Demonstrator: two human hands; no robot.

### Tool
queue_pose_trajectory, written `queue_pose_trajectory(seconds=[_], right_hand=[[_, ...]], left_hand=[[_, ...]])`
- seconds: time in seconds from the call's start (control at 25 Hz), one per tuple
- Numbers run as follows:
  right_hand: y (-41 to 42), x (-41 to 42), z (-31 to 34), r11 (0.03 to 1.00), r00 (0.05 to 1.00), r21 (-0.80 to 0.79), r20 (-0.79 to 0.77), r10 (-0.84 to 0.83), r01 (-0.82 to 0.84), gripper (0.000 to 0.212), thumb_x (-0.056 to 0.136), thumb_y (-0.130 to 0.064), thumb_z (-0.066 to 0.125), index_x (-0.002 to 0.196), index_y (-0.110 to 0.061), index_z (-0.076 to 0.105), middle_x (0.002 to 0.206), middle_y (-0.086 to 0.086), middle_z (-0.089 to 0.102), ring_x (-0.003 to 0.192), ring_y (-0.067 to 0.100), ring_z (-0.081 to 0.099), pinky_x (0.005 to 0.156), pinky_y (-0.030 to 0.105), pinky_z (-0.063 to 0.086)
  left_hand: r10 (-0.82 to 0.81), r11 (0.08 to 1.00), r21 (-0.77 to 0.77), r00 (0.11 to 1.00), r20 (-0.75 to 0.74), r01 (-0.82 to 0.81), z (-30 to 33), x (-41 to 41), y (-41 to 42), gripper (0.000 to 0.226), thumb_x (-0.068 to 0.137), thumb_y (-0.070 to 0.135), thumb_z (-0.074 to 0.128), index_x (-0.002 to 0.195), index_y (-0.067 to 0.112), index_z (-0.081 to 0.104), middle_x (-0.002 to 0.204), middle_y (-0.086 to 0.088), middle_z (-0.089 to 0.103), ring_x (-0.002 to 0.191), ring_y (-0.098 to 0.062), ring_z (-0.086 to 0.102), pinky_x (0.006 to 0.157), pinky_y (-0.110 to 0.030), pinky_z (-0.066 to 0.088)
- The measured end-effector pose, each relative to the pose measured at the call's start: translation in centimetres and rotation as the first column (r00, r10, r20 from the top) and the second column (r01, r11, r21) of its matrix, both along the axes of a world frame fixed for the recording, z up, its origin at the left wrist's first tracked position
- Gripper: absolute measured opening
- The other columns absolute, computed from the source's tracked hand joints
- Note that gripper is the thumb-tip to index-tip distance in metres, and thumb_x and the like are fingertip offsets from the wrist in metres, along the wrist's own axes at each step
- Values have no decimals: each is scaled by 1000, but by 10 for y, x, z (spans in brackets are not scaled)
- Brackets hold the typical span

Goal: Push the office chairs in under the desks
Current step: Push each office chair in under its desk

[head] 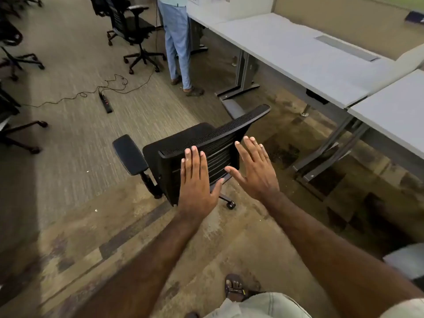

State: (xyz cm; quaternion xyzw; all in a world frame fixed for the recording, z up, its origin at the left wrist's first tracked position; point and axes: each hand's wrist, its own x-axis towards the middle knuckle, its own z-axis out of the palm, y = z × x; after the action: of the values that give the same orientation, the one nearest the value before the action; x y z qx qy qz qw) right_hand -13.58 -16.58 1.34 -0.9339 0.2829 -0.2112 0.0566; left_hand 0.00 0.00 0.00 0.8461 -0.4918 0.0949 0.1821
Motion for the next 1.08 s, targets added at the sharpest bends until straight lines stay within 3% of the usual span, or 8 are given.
queue_pose_trajectory(seconds=[0.08, 0.28, 0.44, 0.56, 0.64, 0.84, 1.08], right_hand=[[-26, 11, 11, 999, 999, -39, -13, 32, -33, 81, 108, -75, 37, 171, -25, 27, 180, 8, 19, 169, 21, 6, 137, 42, 2], [-86, 41, 35, 993, 996, -77, -29, 87, -89, 78, 109, -73, 37, 170, -25, 30, 179, 10, 21, 168, 25, 11, 137, 44, 5], [-123, 53, 50, 994, 985, 21, -132, 111, -109, 73, 110, -72, 27, 170, -31, 32, 181, 8, 18, 169, 23, 7, 135, 39, -3], [-138, 52, 51, 983, 974, 107, -154, 166, -150, 81, 105, -80, 20, 160, -29, 51, 171, 6, 42, 164, 24, 25, 135, 45, 5], [-141, 49, 50, 982, 976, 108, -135, 169, -155, 84, 103, -82, 18, 155, -28, 57, 161, 4, 54, 158, 24, 36, 134, 50, 13], [-127, 31, 37, 987, 985, 74, -88, 148, -141, 78, 106, -76, 21, 151, -26, 60, 153, 3, 59, 152, 26, 43, 133, 55, 17], [-96, 25, 30, 993, 998, 102, -12, 62, -61, 76, 105, -80, 24, 147, -30, 63, 149, -4, 61, 151, 19, 42, 132, 47, 12]], left_hand=[[39, 999, 13, 998, 40, -40, 9, 9, -18, 98, 104, 61, 43, 168, 4, -5, 177, -18, -16, 165, -33, -18, 134, -48, -8], [102, 991, 68, 979, 174, -115, 23, 28, -47, 91, 106, 62, 35, 168, 2, 7, 178, -21, 3, 166, -35, -5, 135, -56, 5], [80, 993, 63, 975, 209, -95, 21, 39, -45, 83, 107, 59, 39, 168, 6, 18, 174, -18, 25, 164, -33, 17, 135, -51, 11], [54, 998, 23, 972, 231, -61, 17, 42, -41, 78, 107, 56, 47, 166, 8, 28, 170, -15, 36, 160, -31, 29, 134, -49, 17], [66, 998, -11, 973, 222, -65, 13, 40, -42, 77, 106, 56, 48, 164, 8, 31, 168, -15, 39, 159, -32, 31, 133, -49, 19], [68, 998, -20, 973, 219, -66, -2, 27, -36, 78, 106, 60, 43, 165, 11, 29, 168, -14, 36, 159, -31, 30, 132, -48, 18], [53, 997, -62, 973, 223, -40, -4, 33, -14, 74, 108, 61, 37, 163, 12, 33, 165, -12, 39, 157, -29, 31, 132, -44, 10]])
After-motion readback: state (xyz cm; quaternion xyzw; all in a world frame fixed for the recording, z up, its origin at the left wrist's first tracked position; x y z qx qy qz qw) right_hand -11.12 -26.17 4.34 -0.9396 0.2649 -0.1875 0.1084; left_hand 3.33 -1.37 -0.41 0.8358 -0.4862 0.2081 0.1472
